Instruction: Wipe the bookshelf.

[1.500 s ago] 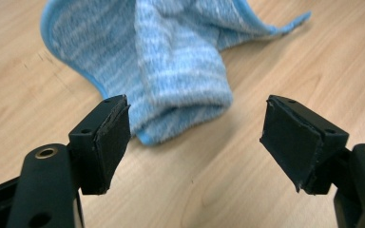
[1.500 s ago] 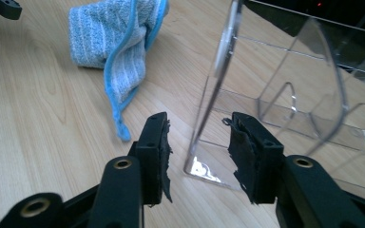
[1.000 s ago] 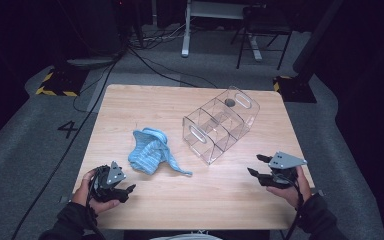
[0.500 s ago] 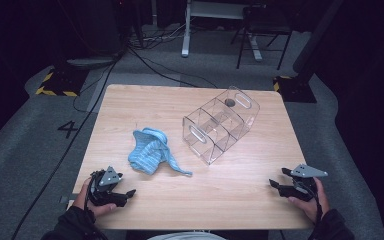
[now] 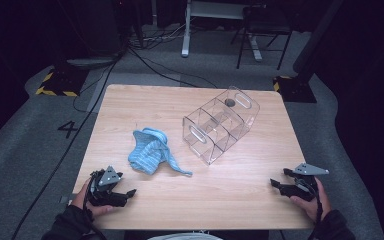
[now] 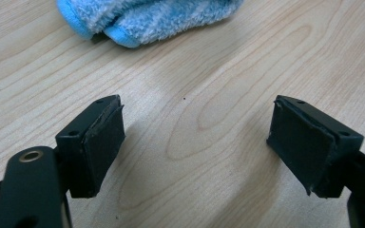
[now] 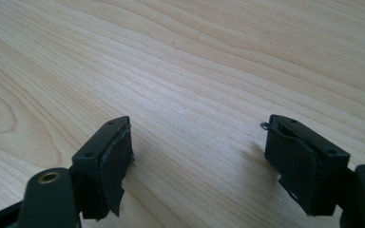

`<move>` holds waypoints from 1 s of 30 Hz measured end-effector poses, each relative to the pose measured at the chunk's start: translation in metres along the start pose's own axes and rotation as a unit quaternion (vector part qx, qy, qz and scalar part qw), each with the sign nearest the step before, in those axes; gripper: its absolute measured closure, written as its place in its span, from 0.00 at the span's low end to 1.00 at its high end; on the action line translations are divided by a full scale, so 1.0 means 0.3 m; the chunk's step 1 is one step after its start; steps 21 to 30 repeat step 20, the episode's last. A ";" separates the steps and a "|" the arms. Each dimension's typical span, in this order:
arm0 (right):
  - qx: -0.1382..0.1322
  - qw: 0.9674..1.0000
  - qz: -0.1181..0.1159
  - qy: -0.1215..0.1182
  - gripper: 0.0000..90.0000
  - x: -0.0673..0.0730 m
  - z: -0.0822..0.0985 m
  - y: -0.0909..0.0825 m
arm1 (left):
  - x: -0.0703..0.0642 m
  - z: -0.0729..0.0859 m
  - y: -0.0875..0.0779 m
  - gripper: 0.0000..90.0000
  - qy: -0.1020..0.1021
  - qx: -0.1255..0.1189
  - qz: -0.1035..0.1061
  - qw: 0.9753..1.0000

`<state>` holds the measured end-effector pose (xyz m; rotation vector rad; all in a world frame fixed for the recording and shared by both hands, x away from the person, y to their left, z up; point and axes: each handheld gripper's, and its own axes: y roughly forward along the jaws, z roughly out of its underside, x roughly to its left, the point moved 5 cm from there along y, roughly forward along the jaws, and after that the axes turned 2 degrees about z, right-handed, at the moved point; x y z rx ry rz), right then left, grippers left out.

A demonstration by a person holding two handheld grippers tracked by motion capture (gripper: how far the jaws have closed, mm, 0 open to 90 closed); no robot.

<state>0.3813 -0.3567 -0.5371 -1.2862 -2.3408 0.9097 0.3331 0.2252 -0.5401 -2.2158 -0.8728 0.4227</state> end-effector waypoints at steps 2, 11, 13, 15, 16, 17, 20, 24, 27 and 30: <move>0.000 1.000 0.000 0.000 0.27 0.000 -0.001 0.001 | 0.000 0.000 0.000 0.22 0.000 0.000 0.000 1.000; 0.002 1.000 -0.001 -0.001 0.24 -0.005 -0.008 0.010 | 0.001 0.001 -0.002 0.21 -0.001 0.001 -0.004 1.000; 0.002 1.000 0.000 -0.001 0.24 -0.006 -0.008 0.011 | 0.001 0.001 -0.002 0.21 0.000 0.001 -0.003 1.000; 0.003 1.000 0.001 0.000 0.24 -0.006 -0.008 0.010 | 0.002 0.001 -0.001 0.21 0.000 0.001 -0.003 1.000; 0.003 1.000 0.003 0.001 0.23 -0.007 -0.007 0.010 | 0.002 0.001 -0.001 0.21 0.000 0.001 -0.003 1.000; 0.004 1.000 0.005 0.003 0.22 -0.009 -0.007 0.010 | 0.002 0.001 -0.001 0.21 -0.001 0.001 -0.004 1.000; 0.004 1.000 0.011 0.009 0.22 -0.011 -0.005 0.009 | 0.002 0.001 -0.001 0.20 -0.001 0.002 -0.004 1.000; 0.004 1.000 0.011 0.009 0.22 -0.011 -0.005 0.009 | 0.002 0.001 -0.001 0.20 -0.001 0.002 -0.004 1.000; 0.004 1.000 0.011 0.009 0.22 -0.011 -0.005 0.009 | 0.002 0.001 -0.001 0.20 -0.001 0.002 -0.004 1.000; 0.004 1.000 0.011 0.009 0.22 -0.011 -0.005 0.009 | 0.002 0.001 -0.001 0.20 -0.001 0.002 -0.004 1.000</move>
